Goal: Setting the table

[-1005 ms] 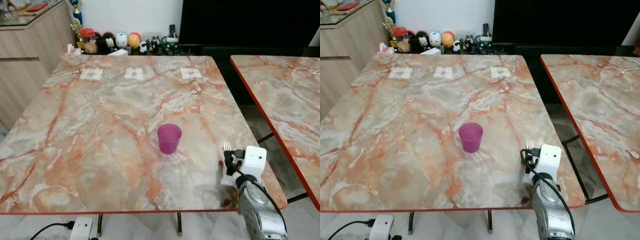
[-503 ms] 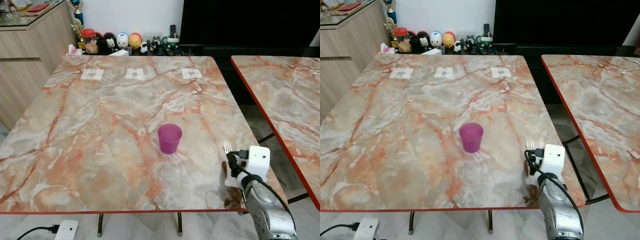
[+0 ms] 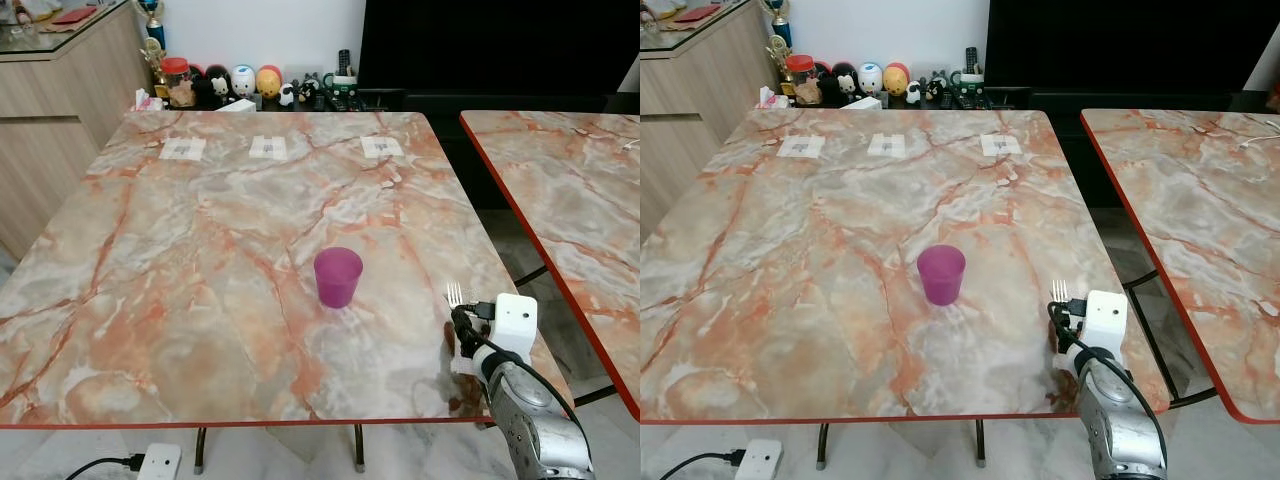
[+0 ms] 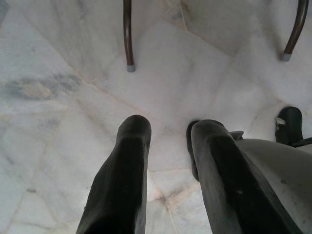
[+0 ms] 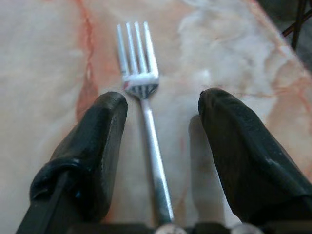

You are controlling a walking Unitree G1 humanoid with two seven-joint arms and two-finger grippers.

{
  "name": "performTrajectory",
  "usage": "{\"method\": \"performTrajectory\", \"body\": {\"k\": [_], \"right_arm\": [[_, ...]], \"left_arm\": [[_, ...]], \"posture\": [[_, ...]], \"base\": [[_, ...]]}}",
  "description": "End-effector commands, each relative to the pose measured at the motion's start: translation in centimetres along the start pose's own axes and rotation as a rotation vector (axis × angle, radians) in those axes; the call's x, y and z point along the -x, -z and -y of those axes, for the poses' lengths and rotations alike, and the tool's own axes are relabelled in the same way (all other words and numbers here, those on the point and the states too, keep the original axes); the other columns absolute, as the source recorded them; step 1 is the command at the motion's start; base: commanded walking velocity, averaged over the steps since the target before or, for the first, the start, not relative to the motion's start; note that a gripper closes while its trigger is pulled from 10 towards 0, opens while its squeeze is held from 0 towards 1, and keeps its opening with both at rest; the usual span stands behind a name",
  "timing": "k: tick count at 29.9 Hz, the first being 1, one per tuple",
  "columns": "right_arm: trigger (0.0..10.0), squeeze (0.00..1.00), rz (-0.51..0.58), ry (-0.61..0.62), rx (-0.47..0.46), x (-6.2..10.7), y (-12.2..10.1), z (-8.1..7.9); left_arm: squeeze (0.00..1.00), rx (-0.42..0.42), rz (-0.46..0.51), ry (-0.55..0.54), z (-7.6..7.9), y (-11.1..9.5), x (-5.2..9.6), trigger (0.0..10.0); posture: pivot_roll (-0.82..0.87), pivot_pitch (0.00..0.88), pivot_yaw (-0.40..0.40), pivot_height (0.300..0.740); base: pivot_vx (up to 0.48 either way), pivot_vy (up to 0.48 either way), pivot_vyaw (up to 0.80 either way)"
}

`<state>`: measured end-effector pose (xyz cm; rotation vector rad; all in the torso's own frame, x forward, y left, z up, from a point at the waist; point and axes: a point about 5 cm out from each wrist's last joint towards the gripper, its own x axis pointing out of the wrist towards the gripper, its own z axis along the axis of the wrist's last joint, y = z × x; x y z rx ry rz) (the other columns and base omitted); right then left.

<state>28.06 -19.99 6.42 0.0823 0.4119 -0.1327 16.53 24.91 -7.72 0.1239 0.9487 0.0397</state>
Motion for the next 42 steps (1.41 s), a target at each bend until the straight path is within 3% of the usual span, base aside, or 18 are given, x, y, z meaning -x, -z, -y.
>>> {"method": "performTrajectory", "body": {"k": [1,11,17,18,19,20,21,28,36,42], "right_arm": [[10.0,0.00,-0.046,-0.025,-0.002,0.0,0.8,-0.3],[10.0,0.00,-0.116,-0.029,-0.031,-0.4,2.2,-0.4],[10.0,0.00,-0.149,-0.033,-0.035,-0.5,3.0,-0.3],[5.8,0.00,-0.156,-0.036,-0.037,-0.5,3.3,-0.4],[5.8,0.00,-0.158,-0.037,-0.039,-0.6,3.3,-0.4],[2.5,0.00,-0.160,-0.037,-0.039,-0.6,3.4,-0.4],[0.0,0.00,-0.166,-0.039,-0.039,-0.6,3.6,-0.4],[0.0,0.00,-0.176,-0.047,-0.038,-0.6,3.9,-0.5],[0.0,0.00,-0.166,-0.061,-0.029,-0.9,3.7,-0.8],[0.0,0.00,-0.135,-0.069,-0.002,-0.9,3.1,-1.4]], "left_arm": [[0.00,-0.016,-0.003,0.001,-0.6,-0.3,0.0,10.0],[0.00,-0.008,-0.014,-0.025,-2.5,0.1,0.5,10.0],[0.00,-0.005,-0.020,-0.016,-1.6,0.0,0.2,10.0],[0.00,-0.005,-0.019,-0.009,-1.0,-0.1,0.1,10.0],[0.00,-0.005,-0.019,-0.006,-0.8,-0.1,0.1,10.0],[0.00,-0.005,-0.018,-0.004,-0.6,-0.1,0.0,10.0],[0.00,-0.005,-0.018,0.002,-0.3,0.0,0.0,10.0],[0.00,-0.004,-0.017,0.010,0.1,0.2,0.0,10.0],[0.00,0.001,-0.013,-0.008,-2.4,0.4,0.6,10.0],[0.00,0.001,-0.023,-0.010,-2.1,0.3,0.5,10.0]], "posture": [[0.11,0.004,-0.025,0.740],[0.11,0.018,-0.026,0.740],[0.12,0.021,-0.026,0.740],[0.12,0.021,-0.026,0.740],[0.12,0.021,-0.026,0.740],[0.12,0.021,-0.026,0.740],[0.11,0.025,-0.026,0.740],[0.12,0.026,-0.026,0.740],[0.12,0.026,-0.026,0.740],[0.11,0.028,-0.029,0.740]], "base": [[0.000,0.000,0.00],[0.000,0.000,0.00],[0.000,0.000,0.00],[0.000,0.000,0.00],[0.000,0.000,0.00],[0.000,0.000,0.00],[0.000,0.000,0.00],[0.000,0.000,0.00],[0.000,0.000,0.00],[0.000,0.000,0.00]]}}
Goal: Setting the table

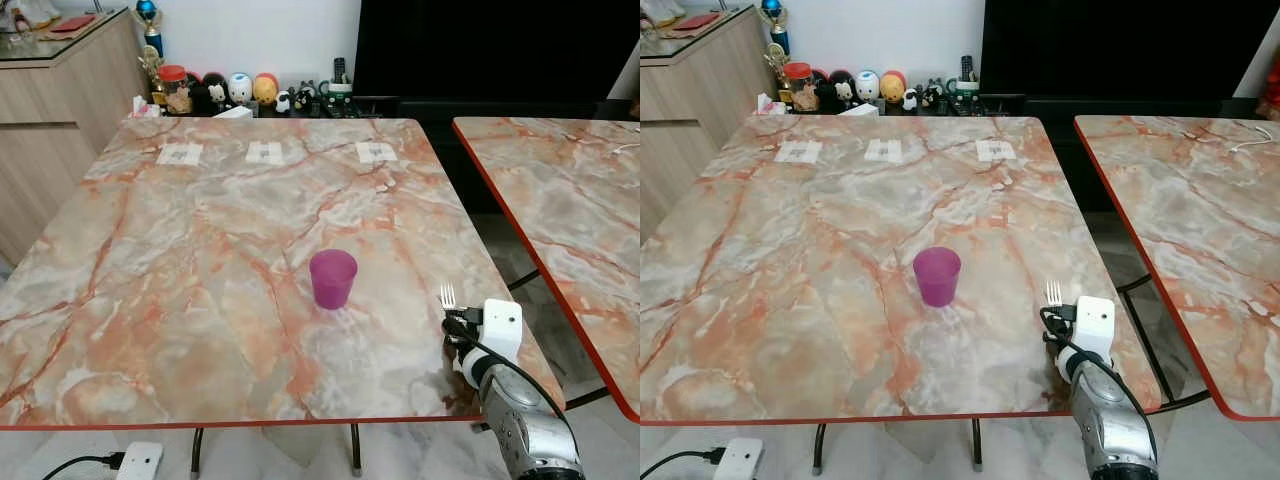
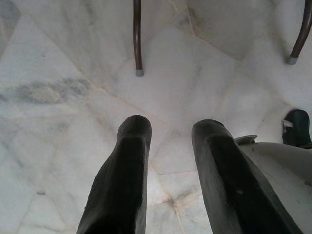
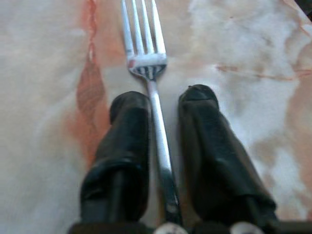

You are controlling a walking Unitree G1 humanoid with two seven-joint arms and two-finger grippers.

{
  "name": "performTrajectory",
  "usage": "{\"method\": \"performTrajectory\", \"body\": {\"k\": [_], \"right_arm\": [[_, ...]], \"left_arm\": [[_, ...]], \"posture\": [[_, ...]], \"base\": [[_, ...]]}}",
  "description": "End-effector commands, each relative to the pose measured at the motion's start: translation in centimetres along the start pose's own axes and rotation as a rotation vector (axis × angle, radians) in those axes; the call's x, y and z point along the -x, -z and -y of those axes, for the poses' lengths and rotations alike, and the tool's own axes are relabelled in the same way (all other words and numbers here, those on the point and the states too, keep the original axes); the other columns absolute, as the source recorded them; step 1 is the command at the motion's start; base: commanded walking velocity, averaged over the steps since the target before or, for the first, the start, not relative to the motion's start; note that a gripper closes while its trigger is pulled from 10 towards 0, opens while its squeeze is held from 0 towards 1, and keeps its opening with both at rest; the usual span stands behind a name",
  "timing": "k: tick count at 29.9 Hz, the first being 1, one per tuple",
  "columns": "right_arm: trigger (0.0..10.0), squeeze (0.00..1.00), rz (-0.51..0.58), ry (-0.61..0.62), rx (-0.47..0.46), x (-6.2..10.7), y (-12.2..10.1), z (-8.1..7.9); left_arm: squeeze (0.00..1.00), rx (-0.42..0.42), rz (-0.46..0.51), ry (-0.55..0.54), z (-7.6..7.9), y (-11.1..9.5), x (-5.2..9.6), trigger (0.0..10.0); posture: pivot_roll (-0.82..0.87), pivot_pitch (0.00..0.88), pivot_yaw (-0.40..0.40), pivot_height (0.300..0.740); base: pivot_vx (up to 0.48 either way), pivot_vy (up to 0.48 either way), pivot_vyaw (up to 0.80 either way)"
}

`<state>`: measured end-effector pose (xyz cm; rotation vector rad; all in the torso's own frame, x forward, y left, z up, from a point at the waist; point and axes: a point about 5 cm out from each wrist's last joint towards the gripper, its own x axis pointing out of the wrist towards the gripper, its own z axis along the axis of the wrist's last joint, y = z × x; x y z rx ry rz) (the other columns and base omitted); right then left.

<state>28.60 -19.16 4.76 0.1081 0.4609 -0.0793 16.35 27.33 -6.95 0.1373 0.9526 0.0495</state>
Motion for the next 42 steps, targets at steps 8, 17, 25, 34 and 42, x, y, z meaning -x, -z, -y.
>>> {"method": "performTrajectory", "body": {"k": [8,17,25,34,42], "right_arm": [[0.0,0.00,-0.073,-0.037,0.012,0.0,1.6,-1.2],[0.0,0.00,-0.066,-0.026,0.023,0.0,1.6,-1.2],[0.0,0.00,0.063,0.005,0.052,0.0,0.0,-1.3],[0.0,0.00,0.384,-0.005,0.010,1.7,-4.0,-2.2],[10.0,0.00,0.599,0.049,-0.013,3.8,-7.1,-0.5]], "left_arm": [[0.00,0.004,-0.024,0.029,2.5,0.5,-0.4,10.0],[0.00,0.006,-0.015,0.031,2.2,0.6,-0.3,10.0],[0.00,0.009,-0.013,0.005,-0.1,0.4,0.1,10.0],[0.00,0.011,-0.021,0.016,1.5,0.3,-0.3,10.0],[0.00,0.007,-0.021,0.030,2.7,0.6,-0.4,10.0]], "posture": [[0.12,0.026,-0.030,0.740],[0.11,0.026,-0.031,0.740],[0.11,0.026,-0.031,0.740],[0.11,0.022,-0.035,0.740],[0.10,0.028,-0.035,0.740]], "base": [[0.000,0.000,0.00],[0.000,0.000,0.00],[0.000,0.000,0.00],[0.000,0.000,0.00],[0.000,0.000,0.00]]}}
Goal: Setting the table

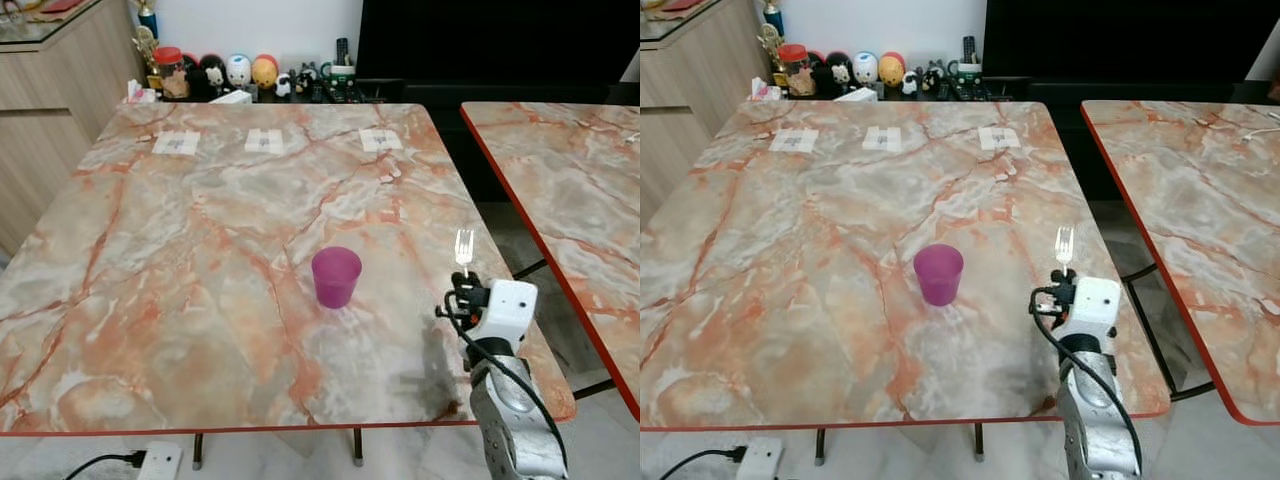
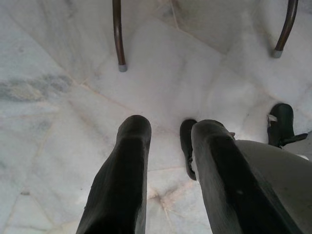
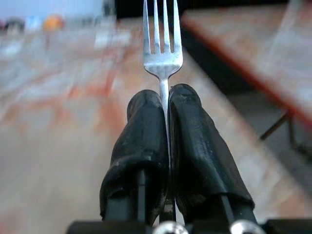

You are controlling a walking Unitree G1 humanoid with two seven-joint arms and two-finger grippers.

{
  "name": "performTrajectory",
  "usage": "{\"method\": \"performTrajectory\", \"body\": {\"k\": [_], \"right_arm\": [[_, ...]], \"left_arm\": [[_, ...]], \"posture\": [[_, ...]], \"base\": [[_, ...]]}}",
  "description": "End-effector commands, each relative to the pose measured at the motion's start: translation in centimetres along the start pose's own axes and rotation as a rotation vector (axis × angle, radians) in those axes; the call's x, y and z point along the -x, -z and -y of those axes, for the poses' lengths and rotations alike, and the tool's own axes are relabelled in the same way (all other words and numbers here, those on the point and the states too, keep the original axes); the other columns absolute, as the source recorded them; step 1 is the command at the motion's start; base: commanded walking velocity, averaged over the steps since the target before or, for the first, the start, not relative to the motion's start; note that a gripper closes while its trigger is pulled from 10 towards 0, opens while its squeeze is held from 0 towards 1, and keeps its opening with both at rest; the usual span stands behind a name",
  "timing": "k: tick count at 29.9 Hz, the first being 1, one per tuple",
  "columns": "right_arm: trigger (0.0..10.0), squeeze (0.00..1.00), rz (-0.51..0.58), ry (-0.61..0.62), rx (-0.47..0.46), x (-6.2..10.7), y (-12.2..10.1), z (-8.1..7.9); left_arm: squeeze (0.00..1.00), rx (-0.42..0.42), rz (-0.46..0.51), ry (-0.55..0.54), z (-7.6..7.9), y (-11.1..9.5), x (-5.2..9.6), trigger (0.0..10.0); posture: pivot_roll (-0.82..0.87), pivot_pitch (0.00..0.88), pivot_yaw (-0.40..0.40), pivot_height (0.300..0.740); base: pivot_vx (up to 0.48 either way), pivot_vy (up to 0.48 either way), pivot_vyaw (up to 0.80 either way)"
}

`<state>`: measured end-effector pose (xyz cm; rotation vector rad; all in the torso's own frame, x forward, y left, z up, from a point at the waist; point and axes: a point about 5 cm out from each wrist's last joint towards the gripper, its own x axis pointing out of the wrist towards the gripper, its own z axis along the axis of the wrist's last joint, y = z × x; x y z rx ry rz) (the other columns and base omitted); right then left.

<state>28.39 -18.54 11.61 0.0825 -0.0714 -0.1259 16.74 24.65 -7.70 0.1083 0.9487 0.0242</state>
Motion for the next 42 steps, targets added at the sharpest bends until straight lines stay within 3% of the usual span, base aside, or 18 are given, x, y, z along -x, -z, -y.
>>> {"method": "performTrajectory", "body": {"k": [1,4,13,16,25,35,42], "right_arm": [[10.0,0.00,0.089,0.033,0.010,-0.2,-1.6,0.8],[10.0,0.00,0.078,0.032,0.067,-0.3,-1.3,1.1],[10.0,0.00,0.092,0.037,0.057,-0.6,-1.5,1.0],[10.0,0.00,0.100,0.041,0.059,-0.8,-1.7,1.0],[10.0,0.00,0.118,0.031,0.072,-0.8,-2.0,0.8],[10.0,0.00,0.127,0.040,0.073,-1.0,-2.0,0.8],[10.0,0.00,0.130,0.044,0.074,-1.0,-2.0,0.8]], "left_arm": [[0.00,-0.007,-0.025,-0.005,0.0,0.7,0.1,10.0],[0.00,-0.005,-0.011,-0.006,-0.3,0.2,0.1,10.0],[0.00,-0.024,0.001,-0.021,-2.0,0.1,0.5,10.0],[0.00,-0.024,-0.007,-0.011,-0.5,0.4,0.2,10.0],[0.00,-0.027,0.001,0.013,1.9,0.2,-0.3,10.0],[0.00,-0.026,0.033,0.008,0.5,-0.9,-0.2,10.0],[0.00,-0.026,0.034,0.006,0.6,-1.0,-0.3,10.0]], "posture": [[0.10,0.028,-0.036,0.740],[0.10,0.028,-0.037,0.740],[0.11,0.027,-0.038,0.740],[0.11,0.027,-0.039,0.740],[0.11,0.023,-0.037,0.740],[0.11,0.021,-0.036,0.740],[0.11,0.023,-0.036,0.740]], "base": [[0.000,0.000,0.00],[0.000,0.000,0.00],[0.000,-0.137,0.00],[0.000,-0.472,0.00],[0.000,-0.472,0.00],[0.000,-0.472,0.00],[0.000,-0.469,0.00]]}}
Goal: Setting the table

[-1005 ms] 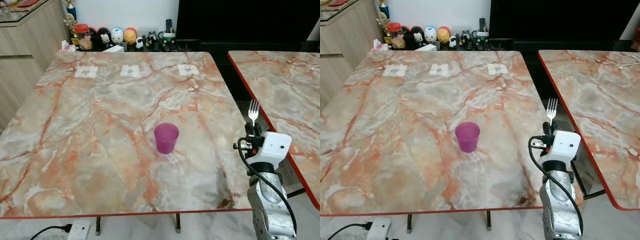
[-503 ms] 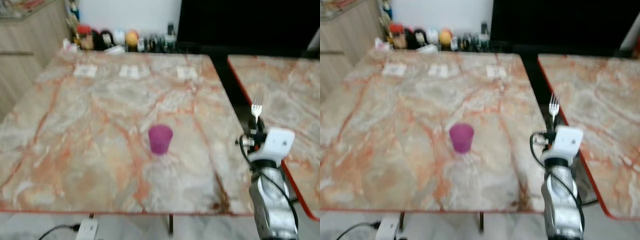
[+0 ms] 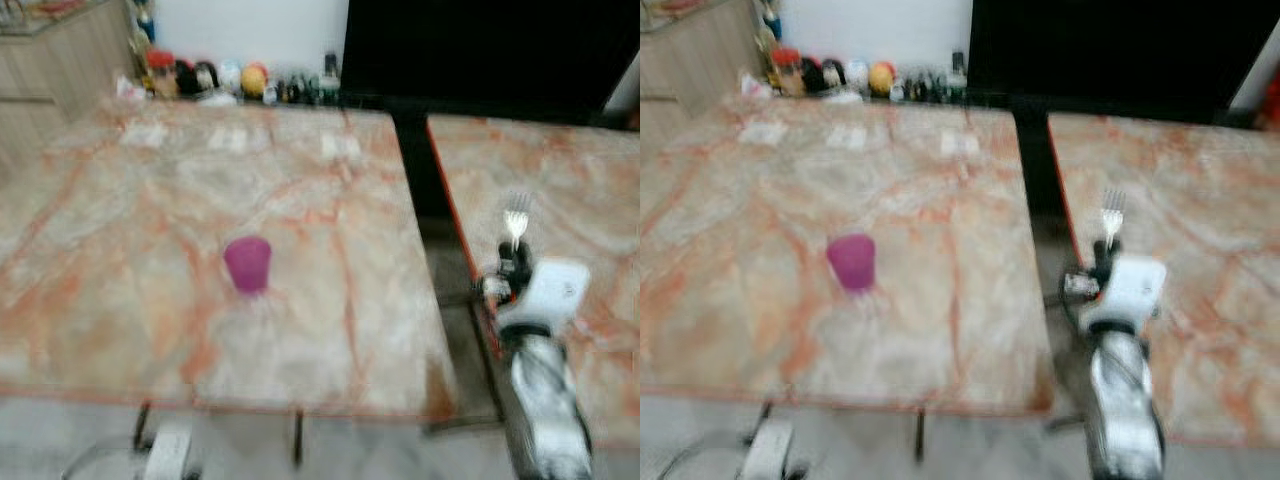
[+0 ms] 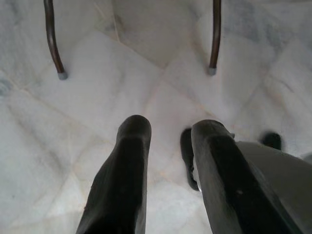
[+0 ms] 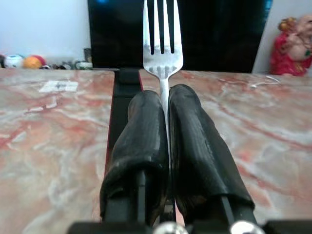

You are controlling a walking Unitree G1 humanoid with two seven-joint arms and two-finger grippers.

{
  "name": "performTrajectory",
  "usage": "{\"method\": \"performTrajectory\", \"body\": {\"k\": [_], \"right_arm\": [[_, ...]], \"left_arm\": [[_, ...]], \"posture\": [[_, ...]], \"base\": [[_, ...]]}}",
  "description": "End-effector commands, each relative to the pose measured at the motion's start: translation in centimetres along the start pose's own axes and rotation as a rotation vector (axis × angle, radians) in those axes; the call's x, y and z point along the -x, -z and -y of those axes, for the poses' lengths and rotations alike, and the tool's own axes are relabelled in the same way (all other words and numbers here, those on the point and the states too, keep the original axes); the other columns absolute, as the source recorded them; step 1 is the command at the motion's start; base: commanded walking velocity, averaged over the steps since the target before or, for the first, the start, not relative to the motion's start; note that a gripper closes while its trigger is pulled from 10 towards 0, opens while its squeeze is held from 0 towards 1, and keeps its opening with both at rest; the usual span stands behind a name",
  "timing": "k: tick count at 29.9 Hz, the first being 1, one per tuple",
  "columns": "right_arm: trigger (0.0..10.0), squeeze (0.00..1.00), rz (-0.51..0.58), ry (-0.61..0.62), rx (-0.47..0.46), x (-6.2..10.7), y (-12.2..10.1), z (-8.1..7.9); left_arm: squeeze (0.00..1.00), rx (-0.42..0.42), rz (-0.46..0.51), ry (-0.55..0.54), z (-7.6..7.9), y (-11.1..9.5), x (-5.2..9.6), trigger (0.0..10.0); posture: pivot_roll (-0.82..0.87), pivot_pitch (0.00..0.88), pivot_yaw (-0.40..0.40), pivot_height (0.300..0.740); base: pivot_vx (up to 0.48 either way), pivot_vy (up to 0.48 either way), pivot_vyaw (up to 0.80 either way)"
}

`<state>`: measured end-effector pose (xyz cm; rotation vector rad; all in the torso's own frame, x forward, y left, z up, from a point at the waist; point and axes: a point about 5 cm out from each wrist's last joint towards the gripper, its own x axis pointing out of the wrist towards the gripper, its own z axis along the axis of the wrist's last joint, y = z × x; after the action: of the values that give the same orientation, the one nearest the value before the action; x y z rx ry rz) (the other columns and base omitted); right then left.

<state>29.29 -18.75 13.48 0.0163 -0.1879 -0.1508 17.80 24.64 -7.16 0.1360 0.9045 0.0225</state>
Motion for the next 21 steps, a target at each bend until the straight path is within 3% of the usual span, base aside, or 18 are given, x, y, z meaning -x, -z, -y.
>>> {"method": "performTrajectory", "body": {"k": [1,7,14,21], "right_arm": [[10.0,0.00,0.009,0.025,0.017,0.0,-0.2,0.9],[10.0,0.00,0.010,0.027,0.020,0.0,-0.2,0.9],[10.0,0.00,0.015,0.032,0.022,-0.1,-0.3,1.0],[10.0,0.00,0.019,0.044,0.026,-0.1,-0.4,1.4]], "left_arm": [[0.00,-0.003,-0.013,0.020,0.8,0.2,-0.1,10.0],[0.00,-0.001,-0.033,0.016,0.7,1.1,0.1,10.0],[0.00,0.007,-0.060,-0.022,-3.0,2.5,1.4,10.0],[0.00,0.006,-0.062,-0.024,-3.0,2.3,1.3,10.0]], "posture": [[0.11,0.023,-0.036,0.740],[0.10,0.023,-0.036,0.740],[0.10,0.025,-0.035,0.740],[0.10,0.025,-0.035,0.740]], "base": [[0.000,-0.469,0.00],[0.000,-0.469,0.00],[0.000,-0.469,0.00],[0.000,-0.469,0.00]]}}
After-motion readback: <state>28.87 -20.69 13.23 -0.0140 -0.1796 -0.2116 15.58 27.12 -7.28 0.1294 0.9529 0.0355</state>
